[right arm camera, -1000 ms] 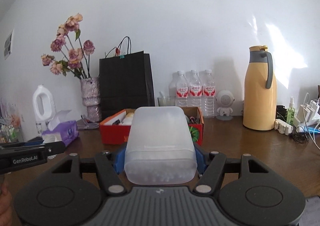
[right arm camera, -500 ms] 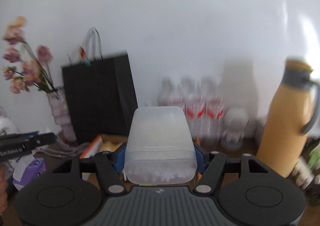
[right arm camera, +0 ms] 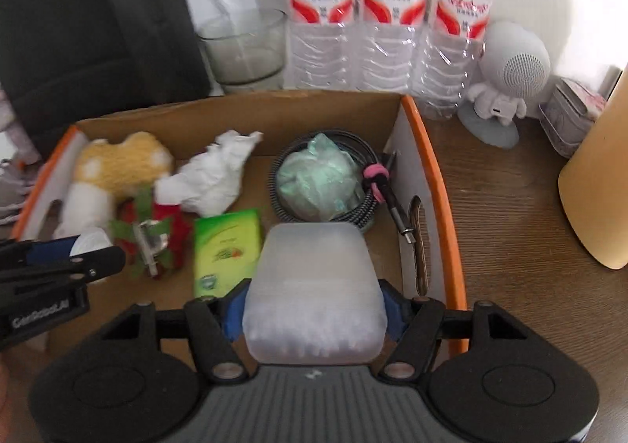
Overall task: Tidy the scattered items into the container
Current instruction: 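Carry cap and cotton-swab box into the box and open both tools, then withdraw both tools from the box toward the purple cloth bag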
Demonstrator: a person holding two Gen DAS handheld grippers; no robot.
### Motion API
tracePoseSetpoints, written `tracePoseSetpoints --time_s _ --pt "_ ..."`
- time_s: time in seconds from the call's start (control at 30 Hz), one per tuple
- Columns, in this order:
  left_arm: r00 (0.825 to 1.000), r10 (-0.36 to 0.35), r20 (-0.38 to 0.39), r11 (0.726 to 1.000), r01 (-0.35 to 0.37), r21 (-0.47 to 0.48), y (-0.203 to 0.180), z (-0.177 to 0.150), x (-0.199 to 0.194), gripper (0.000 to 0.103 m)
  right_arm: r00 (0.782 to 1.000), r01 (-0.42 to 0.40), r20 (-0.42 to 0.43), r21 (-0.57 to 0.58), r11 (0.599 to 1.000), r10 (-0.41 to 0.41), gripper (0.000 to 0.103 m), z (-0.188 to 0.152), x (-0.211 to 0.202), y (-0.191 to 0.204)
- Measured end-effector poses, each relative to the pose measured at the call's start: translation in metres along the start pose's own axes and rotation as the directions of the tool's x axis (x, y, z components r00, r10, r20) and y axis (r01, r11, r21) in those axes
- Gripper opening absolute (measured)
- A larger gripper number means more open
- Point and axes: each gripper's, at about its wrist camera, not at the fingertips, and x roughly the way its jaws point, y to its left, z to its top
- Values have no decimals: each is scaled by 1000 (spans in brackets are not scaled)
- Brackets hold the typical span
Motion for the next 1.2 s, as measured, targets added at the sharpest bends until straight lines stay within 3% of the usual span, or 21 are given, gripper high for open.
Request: tracePoseSetpoints --time_s 0.07,0.27,0.33,0.43,0.63,0.7,0.87,0.97,1.07,1.13,1.2 --pt "1000 4 0 1000 -4 14 -1 0 -1 54 1000 11 2 -13 1000 -11 65 1 0 2" --pt "999 31 23 999 -31 11 3 4 -27 57 998 -57 30 41 998 56 66 18 -25 -11" --pt "999 42 26 999 -42 12 4 8 -41 63 996 -87 28 76 993 85 74 27 -38 -18" --pt "999 47 -4 999 -47 -16 8 14 -58 67 991 -129 -15 80 988 131 77 38 -54 -23" --pt "987 64 -144 989 -82 -121 20 19 -80 76 991 -108 -86 -20 994 106 85 45 -88 -16" --pt "987 66 -146 985 -88 -147 21 15 -89 81 985 -121 -127 -50 991 114 86 43 -94 -13" --pt "986 84 -140 985 -104 -140 19 6 -109 82 973 -128 -203 -91 988 107 86 29 -102 0" --pt "987 157 -42 983 -160 -92 8 -2 -131 84 978 -127 -180 -104 986 107 86 21 -113 5" --pt "965 217 147 976 -212 -45 -10 -23 -159 89 976 -180 -139 -91 980 166 86 10 -126 5" --pt "928 226 296 973 -228 -30 -20 -41 -174 92 974 -218 -75 -82 973 212 86 -1 -136 3" --pt "858 225 461 970 -240 -27 -27 -64 -185 95 971 -218 76 -99 971 226 86 -17 -149 3"
